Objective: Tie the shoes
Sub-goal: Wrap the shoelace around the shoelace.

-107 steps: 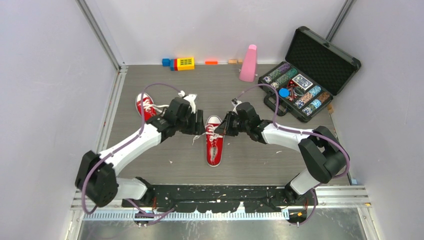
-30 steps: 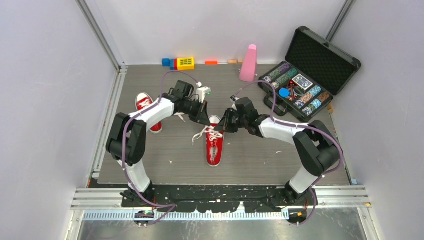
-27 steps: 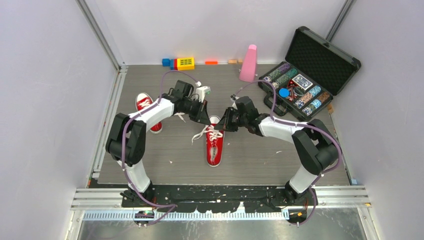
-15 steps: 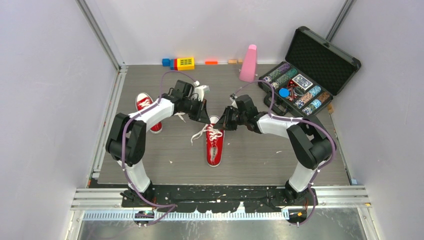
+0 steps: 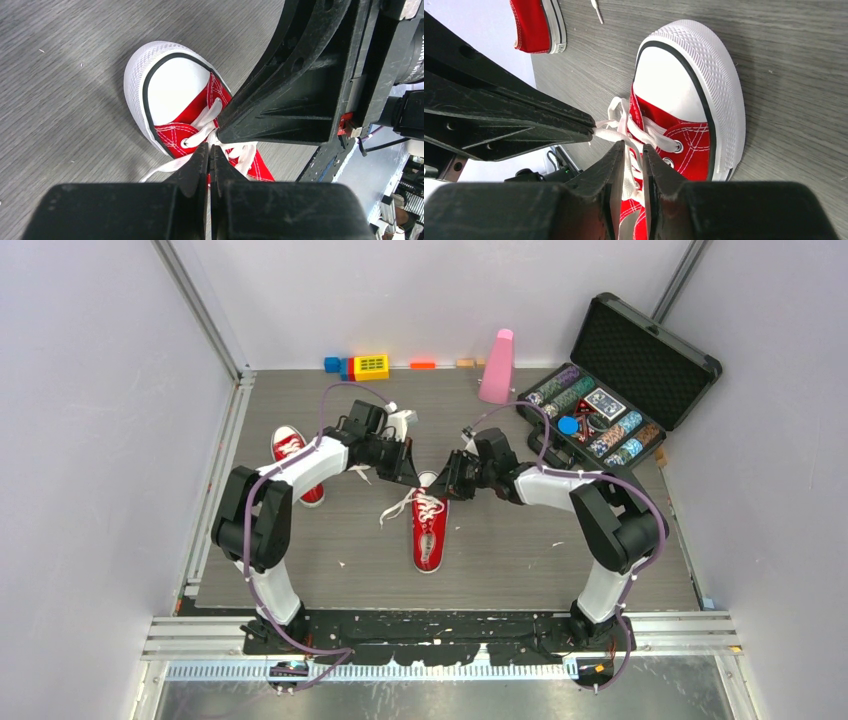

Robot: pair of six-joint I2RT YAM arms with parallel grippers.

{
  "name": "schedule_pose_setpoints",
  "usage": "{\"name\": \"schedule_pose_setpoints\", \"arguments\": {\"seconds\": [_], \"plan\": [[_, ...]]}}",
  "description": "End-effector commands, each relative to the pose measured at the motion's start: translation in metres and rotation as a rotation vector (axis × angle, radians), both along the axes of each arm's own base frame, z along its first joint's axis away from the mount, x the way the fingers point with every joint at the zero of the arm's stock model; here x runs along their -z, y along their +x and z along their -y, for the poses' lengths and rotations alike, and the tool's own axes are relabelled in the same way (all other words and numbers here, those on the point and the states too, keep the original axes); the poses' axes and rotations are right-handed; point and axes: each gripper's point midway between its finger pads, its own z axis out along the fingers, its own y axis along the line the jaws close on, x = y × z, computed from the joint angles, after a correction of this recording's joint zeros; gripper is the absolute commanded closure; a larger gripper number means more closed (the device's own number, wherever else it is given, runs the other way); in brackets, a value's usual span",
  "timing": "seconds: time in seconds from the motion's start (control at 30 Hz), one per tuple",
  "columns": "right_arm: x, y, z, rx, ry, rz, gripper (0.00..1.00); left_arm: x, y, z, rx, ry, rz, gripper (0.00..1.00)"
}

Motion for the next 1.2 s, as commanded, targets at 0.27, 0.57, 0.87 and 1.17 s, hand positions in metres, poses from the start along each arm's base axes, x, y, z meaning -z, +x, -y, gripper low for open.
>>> {"name": "schedule_pose_setpoints", "arguments": {"seconds": [0.27, 0.57, 0.87, 1.17], "plan": [[-0.029, 0.003, -0.004, -0.046, 0.078, 0.057, 0.58, -0.003, 0.006, 0.001, -0.007, -0.018, 0.015, 1.0], [-0.024, -0.006, 0.003, -0.102, 0.007, 0.065, 0.53, -0.005, 0.002, -0.002, -0.004, -0.007, 0.011, 1.0], [-0.031, -0.01, 0.005, -0.136, -0.052, 0.091, 0.47, -0.004, -0.002, -0.008, -0.009, 0.03, 0.011, 1.0], [-0.024, -0.016, 0.007, -0.193, -0.223, 0.126, 0.55, -0.01, -0.003, -0.01, -0.013, 0.034, 0.017, 1.0]]}}
